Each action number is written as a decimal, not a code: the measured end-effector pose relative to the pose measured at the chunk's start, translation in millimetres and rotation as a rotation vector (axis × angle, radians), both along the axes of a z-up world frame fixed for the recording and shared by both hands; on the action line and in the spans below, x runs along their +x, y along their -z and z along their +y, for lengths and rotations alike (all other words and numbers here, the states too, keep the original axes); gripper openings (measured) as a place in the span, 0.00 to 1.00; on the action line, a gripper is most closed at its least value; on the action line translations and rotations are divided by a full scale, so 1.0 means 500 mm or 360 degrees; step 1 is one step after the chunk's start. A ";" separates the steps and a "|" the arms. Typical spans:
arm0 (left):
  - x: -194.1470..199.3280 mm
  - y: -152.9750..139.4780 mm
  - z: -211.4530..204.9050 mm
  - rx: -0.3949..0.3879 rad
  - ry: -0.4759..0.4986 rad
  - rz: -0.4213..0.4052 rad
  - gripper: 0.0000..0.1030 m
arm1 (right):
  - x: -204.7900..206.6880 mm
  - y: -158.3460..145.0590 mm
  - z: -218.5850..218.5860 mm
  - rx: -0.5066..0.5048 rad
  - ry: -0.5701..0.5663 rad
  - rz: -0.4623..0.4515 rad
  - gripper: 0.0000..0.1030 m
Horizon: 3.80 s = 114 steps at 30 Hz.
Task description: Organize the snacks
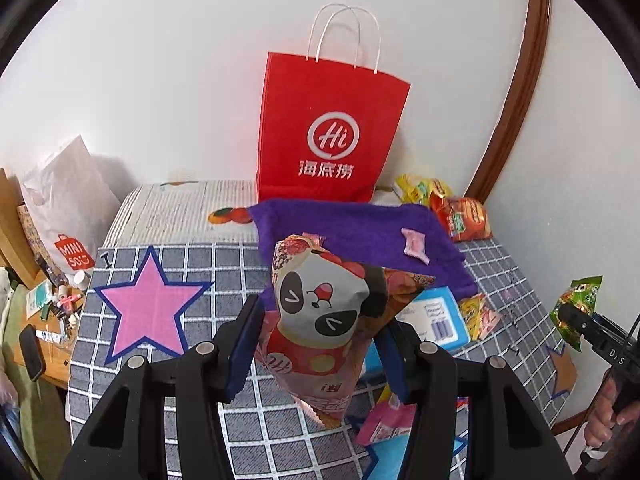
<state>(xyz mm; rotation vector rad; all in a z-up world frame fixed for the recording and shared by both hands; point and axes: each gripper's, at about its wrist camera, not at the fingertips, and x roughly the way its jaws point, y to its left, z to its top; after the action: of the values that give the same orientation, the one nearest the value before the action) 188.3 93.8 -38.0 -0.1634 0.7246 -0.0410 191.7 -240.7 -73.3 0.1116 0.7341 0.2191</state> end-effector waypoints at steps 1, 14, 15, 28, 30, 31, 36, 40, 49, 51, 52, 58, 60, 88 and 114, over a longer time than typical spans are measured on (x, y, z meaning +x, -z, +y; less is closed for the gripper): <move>0.004 -0.005 0.000 -0.0010 0.0001 -0.0006 0.50 | 0.008 -0.008 0.005 -0.0005 -0.0009 -0.0011 0.46; 0.092 -0.037 0.003 -0.0113 0.0008 -0.0033 0.50 | 0.120 -0.041 0.038 0.0045 -0.0062 -0.0010 0.46; 0.102 -0.036 0.003 -0.0114 0.0008 -0.0031 0.50 | 0.128 -0.040 0.041 0.0052 -0.0068 -0.0006 0.46; 0.193 -0.027 -0.010 -0.0122 0.0027 -0.0030 0.50 | 0.246 -0.015 0.062 0.0134 -0.0119 0.0075 0.46; 0.206 -0.025 -0.014 -0.0124 0.0037 -0.0024 0.50 | 0.263 -0.015 0.068 0.0122 -0.0124 0.0075 0.46; 0.211 -0.025 -0.015 -0.0124 0.0042 -0.0024 0.50 | 0.269 -0.016 0.070 0.0118 -0.0127 0.0074 0.46; 0.235 -0.024 -0.017 -0.0114 0.0046 -0.0027 0.50 | 0.305 -0.017 0.085 0.0110 -0.0156 0.0071 0.46; 0.260 -0.024 -0.015 -0.0132 0.0043 -0.0033 0.50 | 0.340 -0.016 0.096 0.0131 -0.0190 0.0120 0.46; 0.327 -0.001 -0.025 -0.0208 0.0052 -0.0010 0.50 | 0.411 -0.034 0.147 0.0109 -0.0285 0.0090 0.46; 0.338 0.011 -0.024 -0.0204 0.0039 0.0003 0.50 | 0.427 -0.023 0.157 0.0117 -0.0308 0.0105 0.46; 0.344 0.019 -0.022 -0.0199 0.0031 0.0010 0.50 | 0.435 -0.014 0.162 0.0121 -0.0319 0.0119 0.46; 0.374 0.071 0.000 -0.0188 -0.0014 0.0081 0.50 | 0.487 0.051 0.193 0.0084 -0.0369 0.0228 0.46; 0.389 0.080 0.007 -0.0187 -0.0026 0.0121 0.50 | 0.497 0.069 0.199 0.0057 -0.0402 0.0267 0.46; 0.420 0.149 -0.006 -0.0206 0.0037 0.0287 0.50 | 0.538 0.236 0.232 -0.0239 -0.0684 0.0698 0.46; 0.451 0.231 -0.084 -0.0191 0.0176 0.0528 0.51 | 0.510 0.077 0.164 -0.0120 -0.0404 0.0317 0.61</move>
<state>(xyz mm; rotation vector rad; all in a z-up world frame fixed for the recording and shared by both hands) 414.1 51.6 -153.7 -0.2482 1.0626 -0.1661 446.6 -158.5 -111.6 -0.0330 0.9541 0.4259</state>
